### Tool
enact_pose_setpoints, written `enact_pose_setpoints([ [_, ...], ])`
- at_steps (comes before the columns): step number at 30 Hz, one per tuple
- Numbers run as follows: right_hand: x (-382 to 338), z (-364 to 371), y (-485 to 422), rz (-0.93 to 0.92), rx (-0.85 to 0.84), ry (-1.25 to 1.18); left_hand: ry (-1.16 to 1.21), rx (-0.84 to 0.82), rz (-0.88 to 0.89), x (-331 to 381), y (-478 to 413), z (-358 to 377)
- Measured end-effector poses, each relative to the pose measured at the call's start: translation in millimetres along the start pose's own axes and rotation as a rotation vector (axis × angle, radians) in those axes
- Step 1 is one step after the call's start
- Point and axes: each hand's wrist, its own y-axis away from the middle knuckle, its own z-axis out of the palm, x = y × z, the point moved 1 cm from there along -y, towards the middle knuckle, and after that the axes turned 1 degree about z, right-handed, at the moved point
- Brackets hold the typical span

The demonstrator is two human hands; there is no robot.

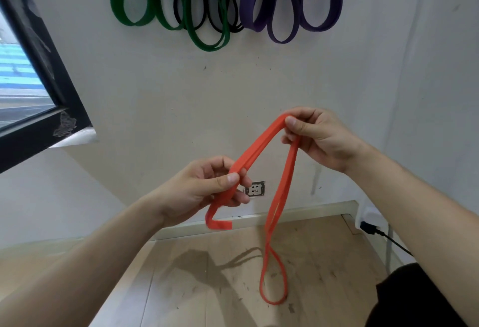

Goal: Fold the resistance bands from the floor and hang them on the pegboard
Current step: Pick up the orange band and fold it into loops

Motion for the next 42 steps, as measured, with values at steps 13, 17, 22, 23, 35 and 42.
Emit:
enact_pose_setpoints([
  [13, 15.3, -34.0, -0.1, 0.118, 0.048, 0.174, 0.084, 0.03, -0.013, -4.1, -2.2, 2.4],
  [17, 19.6, -36.6, 8.0, 0.271, -0.195, 0.289, 0.105, 0.076, 0.016, -1.7, -2.5, 3.0],
  [22, 27.5, 6.0, 16.6, 0.331, -0.45, 0.401, 0.103, 0.082, 0.016, -4.3, -5.0, 4.7],
  [23, 29.1, 17.8, 17.4, 0.309, -0.454, 0.363, 0.102, 0.078, 0.015, -5.3, -5.5, 5.0],
  [35, 31.4, 55.8, 13.1, 0.002, -0.143, 0.397, 0.106, 0.146, -0.022, -4.9, -3.6, -2.3],
  [42, 29.8, 41.6, 8.6, 0.023, -0.039, 0.379, 0.058, 0.234, -0.039, -8.2, -8.7, -9.7],
])
